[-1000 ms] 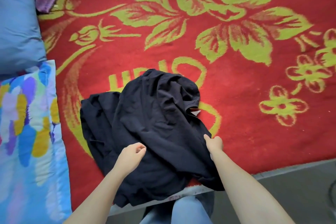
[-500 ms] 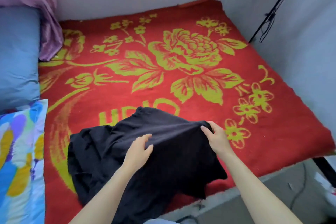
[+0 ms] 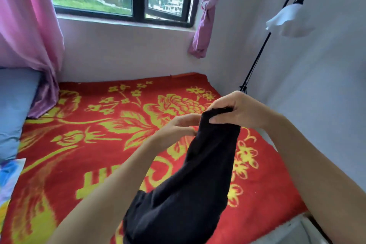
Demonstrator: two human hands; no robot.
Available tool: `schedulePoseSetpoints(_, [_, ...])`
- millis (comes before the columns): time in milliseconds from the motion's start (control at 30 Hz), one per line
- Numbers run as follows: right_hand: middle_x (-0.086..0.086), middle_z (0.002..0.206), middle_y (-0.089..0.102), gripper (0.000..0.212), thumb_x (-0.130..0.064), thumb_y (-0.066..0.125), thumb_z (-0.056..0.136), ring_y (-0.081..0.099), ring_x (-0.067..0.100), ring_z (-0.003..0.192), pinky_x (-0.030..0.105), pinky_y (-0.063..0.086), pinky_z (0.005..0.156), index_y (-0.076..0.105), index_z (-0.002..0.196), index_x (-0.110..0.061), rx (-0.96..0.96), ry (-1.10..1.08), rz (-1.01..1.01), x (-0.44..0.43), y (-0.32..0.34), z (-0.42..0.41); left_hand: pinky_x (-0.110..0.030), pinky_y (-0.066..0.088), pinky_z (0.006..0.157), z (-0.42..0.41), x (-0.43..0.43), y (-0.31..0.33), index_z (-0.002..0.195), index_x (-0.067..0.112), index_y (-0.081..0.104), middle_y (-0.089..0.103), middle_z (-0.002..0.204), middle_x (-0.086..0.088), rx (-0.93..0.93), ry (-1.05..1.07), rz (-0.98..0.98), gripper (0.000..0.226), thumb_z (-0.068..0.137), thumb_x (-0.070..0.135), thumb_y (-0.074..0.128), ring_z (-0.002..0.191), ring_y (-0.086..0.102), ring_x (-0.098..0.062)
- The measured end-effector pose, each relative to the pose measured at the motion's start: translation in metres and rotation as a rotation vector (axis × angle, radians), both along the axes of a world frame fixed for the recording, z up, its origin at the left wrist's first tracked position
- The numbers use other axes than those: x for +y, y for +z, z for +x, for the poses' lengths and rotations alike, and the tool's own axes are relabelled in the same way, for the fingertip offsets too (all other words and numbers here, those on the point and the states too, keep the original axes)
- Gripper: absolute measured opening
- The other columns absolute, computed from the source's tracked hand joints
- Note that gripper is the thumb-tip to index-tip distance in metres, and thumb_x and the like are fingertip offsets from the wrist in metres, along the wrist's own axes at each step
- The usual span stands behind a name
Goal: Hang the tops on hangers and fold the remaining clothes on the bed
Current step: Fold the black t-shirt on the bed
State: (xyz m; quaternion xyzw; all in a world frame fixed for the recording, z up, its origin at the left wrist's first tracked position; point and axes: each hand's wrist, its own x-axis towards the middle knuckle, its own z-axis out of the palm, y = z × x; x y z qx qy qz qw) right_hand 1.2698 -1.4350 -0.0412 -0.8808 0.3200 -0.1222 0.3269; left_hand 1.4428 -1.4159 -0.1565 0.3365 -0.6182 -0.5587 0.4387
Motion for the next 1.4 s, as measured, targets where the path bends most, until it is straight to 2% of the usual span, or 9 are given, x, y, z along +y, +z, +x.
schedulePoseSetpoints(100, [-0.016, 0.071, 0.068, 0.027, 0.0, 0.065, 0.082, 0.062, -0.001, 0.071, 0.013, 0.048, 0.069, 0.069, 0.079, -0.026, -0.042, -0.075, -0.113, 0.0, 0.019, 0.002, -0.023, 0.047, 0.083, -0.009, 0.009, 0.03, 0.11, 0.014, 0.061, 0.067, 0.1, 0.007, 0.133, 0.038, -0.096, 0.03, 0.081, 0.007, 0.058, 0.095, 0.062, -0.008])
schedulePoseSetpoints(233, [0.003, 0.063, 0.06, 0.014, 0.0, 0.065, 0.08, 0.059, 0.008, 0.059, 0.019, 0.046, 0.058, 0.064, 0.069, -0.008, -0.257, -0.426, -0.121, -0.006, 0.012, 0.008, -0.018, 0.044, 0.061, -0.017, 0.022, 0.038, 0.085, 0.019, 0.061, 0.061, 0.075, 0.005, -0.053, 0.83, -0.265, 0.006, 0.089, 0.015, 0.059, 0.063, 0.055, 0.0])
schedulePoseSetpoints(400, [0.009, 0.075, 0.059, 0.017, 0.001, 0.063, 0.083, 0.059, 0.02, 0.068, 0.029, 0.05, 0.061, 0.054, 0.074, -0.011, -0.404, -0.613, 0.305, -0.004, -0.02, 0.029, -0.018, 0.051, 0.062, -0.028, 0.04, 0.026, 0.091, 0.022, 0.054, 0.063, 0.087, 0.001, -0.083, 0.472, -0.126, 0.021, 0.08, 0.037, 0.064, 0.076, 0.064, -0.007])
schedulePoseSetpoints(633, [0.006, 0.086, 0.065, 0.01, -0.01, 0.062, 0.088, 0.063, 0.015, 0.079, 0.022, 0.048, 0.065, 0.053, 0.082, -0.012, -0.349, -0.473, 0.47, 0.003, -0.044, 0.046, -0.021, 0.048, 0.053, -0.026, 0.045, -0.003, 0.091, 0.014, 0.05, 0.058, 0.076, 0.007, -0.267, 0.895, -0.197, 0.02, 0.083, 0.012, 0.068, 0.064, 0.057, -0.003])
schedulePoseSetpoints(800, [0.002, 0.089, 0.067, 0.01, -0.012, 0.054, 0.092, 0.059, 0.012, 0.08, 0.025, 0.042, 0.071, 0.058, 0.085, -0.018, -0.421, -0.431, 0.486, -0.01, -0.071, 0.035, -0.025, 0.044, 0.052, 0.007, 0.048, -0.006, 0.08, 0.016, 0.055, 0.061, 0.065, -0.006, -0.165, 0.863, -0.141, 0.022, 0.09, -0.004, 0.054, 0.055, 0.057, -0.012])
schedulePoseSetpoints(933, [0.007, 0.137, 0.044, 0.048, -0.004, 0.053, 0.089, 0.045, 0.02, 0.12, 0.033, 0.038, 0.094, 0.042, 0.132, -0.022, -0.229, -0.272, 0.661, -0.017, -0.137, 0.027, -0.011, 0.045, 0.053, 0.041, 0.054, 0.019, 0.084, 0.011, 0.06, 0.067, 0.063, 0.005, -0.032, 0.771, -0.082, 0.024, 0.092, -0.007, 0.047, 0.056, 0.061, -0.002])
schedulePoseSetpoints(1033, [0.0, 0.137, 0.038, 0.068, -0.007, 0.061, 0.087, 0.035, 0.016, 0.129, 0.026, 0.037, 0.096, 0.029, 0.143, -0.026, -0.132, -0.078, 0.636, 0.0, -0.17, 0.05, -0.011, 0.046, 0.056, 0.057, 0.058, 0.038, 0.084, 0.012, 0.062, 0.067, 0.062, 0.009, -0.07, 0.736, -0.103, 0.026, 0.092, -0.007, 0.046, 0.058, 0.06, 0.0])
schedulePoseSetpoints(1267, [0.004, 0.096, 0.064, 0.021, -0.015, 0.062, 0.086, 0.063, 0.021, 0.092, 0.033, 0.05, 0.085, 0.064, 0.106, -0.008, 0.01, -0.002, 0.47, 0.005, -0.214, 0.086, -0.013, 0.047, 0.048, 0.102, 0.088, 0.079, 0.065, 0.019, 0.075, 0.067, 0.061, 0.006, 0.167, 0.744, -0.067, 0.047, 0.087, -0.005, 0.041, 0.052, 0.061, -0.003])
schedulePoseSetpoints(1400, [0.001, 0.075, 0.054, 0.013, -0.02, 0.066, 0.081, 0.052, 0.015, 0.072, 0.028, 0.039, 0.072, 0.057, 0.072, -0.018, 0.041, 0.127, 0.544, 0.002, -0.204, 0.096, -0.017, 0.055, 0.061, 0.128, 0.106, 0.085, 0.065, 0.015, 0.075, 0.07, 0.068, 0.002, 0.311, 0.775, -0.06, 0.031, 0.077, -0.002, 0.052, 0.062, 0.067, -0.008])
